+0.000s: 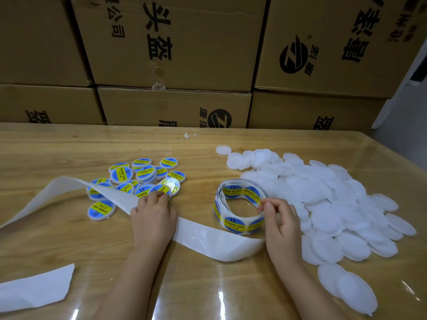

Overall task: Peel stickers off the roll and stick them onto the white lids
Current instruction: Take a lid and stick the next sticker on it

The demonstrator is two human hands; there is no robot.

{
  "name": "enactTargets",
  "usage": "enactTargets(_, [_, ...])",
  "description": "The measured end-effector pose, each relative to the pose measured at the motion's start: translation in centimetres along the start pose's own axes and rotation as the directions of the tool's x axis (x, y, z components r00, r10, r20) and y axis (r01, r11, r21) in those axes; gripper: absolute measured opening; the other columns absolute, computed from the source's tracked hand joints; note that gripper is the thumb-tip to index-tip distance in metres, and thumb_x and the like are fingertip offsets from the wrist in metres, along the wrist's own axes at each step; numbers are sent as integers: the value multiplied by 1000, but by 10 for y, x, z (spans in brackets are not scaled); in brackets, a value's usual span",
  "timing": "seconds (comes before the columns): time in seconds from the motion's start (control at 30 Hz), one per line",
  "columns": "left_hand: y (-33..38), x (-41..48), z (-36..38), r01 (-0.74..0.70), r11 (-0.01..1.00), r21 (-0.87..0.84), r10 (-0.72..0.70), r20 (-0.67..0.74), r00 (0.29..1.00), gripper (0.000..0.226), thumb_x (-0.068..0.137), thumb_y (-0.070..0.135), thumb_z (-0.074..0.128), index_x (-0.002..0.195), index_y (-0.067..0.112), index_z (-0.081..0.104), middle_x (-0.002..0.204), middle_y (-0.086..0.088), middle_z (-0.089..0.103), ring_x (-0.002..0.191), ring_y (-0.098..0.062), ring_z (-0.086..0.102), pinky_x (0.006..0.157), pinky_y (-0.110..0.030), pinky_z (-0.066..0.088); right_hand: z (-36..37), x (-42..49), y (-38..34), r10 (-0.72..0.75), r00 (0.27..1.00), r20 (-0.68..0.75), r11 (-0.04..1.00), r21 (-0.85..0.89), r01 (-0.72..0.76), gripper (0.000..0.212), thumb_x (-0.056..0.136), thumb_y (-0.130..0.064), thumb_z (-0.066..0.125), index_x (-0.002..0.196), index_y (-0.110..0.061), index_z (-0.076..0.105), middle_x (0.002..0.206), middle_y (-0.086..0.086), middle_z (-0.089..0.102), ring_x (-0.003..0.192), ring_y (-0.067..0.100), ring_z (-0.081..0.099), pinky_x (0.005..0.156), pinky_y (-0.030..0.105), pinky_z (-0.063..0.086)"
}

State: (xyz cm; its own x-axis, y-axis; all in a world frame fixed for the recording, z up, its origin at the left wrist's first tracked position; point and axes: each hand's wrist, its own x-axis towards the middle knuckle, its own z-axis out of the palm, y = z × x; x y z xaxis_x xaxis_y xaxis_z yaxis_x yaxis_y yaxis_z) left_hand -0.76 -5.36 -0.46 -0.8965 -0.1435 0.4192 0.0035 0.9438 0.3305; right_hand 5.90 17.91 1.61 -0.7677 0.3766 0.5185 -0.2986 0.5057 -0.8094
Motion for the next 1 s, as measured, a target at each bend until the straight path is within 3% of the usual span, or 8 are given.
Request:
enactTargets(0.1, [2,0,2,-30,997,66,28,39,999,25,82,17,62,105,10,68,120,-9,63,111,-31,56,88,-45,38,-1,6,7,92,995,-40,995,41,-90,21,91,-29,38,89,-32,59,92,-16,64,98,13,53,79,15,40])
enactTargets(0.17, [1,0,3,-11,996,87,1,116,993,35,92,29,49,124,17,58,142,-4,47,132,-23,39,105,-45,25,-2,9,14,171,983,-63,983,74,-166,23,94,-19,39,94,-31,58,98,-16,61,103,15,53,82,18,39])
enactTargets(0.27, [7,-1,0,-15,999,38,8,168,986,44,97,38,40,138,22,44,153,-2,30,142,-21,22,113,-45,14,-2,13,21,264,961,-81,962,96,-256,32,97,-3,39,97,-27,59,102,-11,61,107,15,53,89,26,41])
enactTargets(0.37, [27,-6,-11,-128,963,-239,147,65,987,34,94,27,53,124,12,59,142,-7,46,132,-25,41,106,-44,29,-1,15,20,252,963,-98,967,42,-249,34,95,2,37,100,-22,60,102,-9,58,107,18,53,89,28,40])
enactTargets(0.47, [55,-19,-24,-298,822,-486,322,-36,946,31,92,30,50,105,9,68,119,-7,60,108,-28,57,92,-46,44,-6,19,20,143,973,-179,967,-183,-176,39,86,12,41,105,-13,62,103,-2,56,104,28,51,88,37,39])
enactTargets(0.6, [80,-42,-31,-500,653,-569,542,-110,833,23,87,29,53,81,10,66,84,-4,57,78,-21,56,69,-38,47,-20,26,26,206,957,-205,804,-522,-285,38,84,0,51,118,-15,57,123,10,50,115,32,42,91,43,30])
enactTargets(0.8, [82,-51,-18,-649,577,-496,753,17,657,30,85,43,60,88,15,69,84,1,64,81,-19,59,73,-28,43,-26,23,33,294,956,11,586,-792,-171,42,90,-25,54,132,-25,49,135,1,44,123,26,36,93,38,29])
enactTargets(1.0, [72,-44,-11,-496,637,-590,630,27,776,12,85,30,61,85,20,67,80,10,65,80,-6,55,72,-17,36,-26,24,31,255,966,-49,636,-744,-205,18,89,-22,61,106,-18,62,116,4,55,111,30,42,83,39,30])
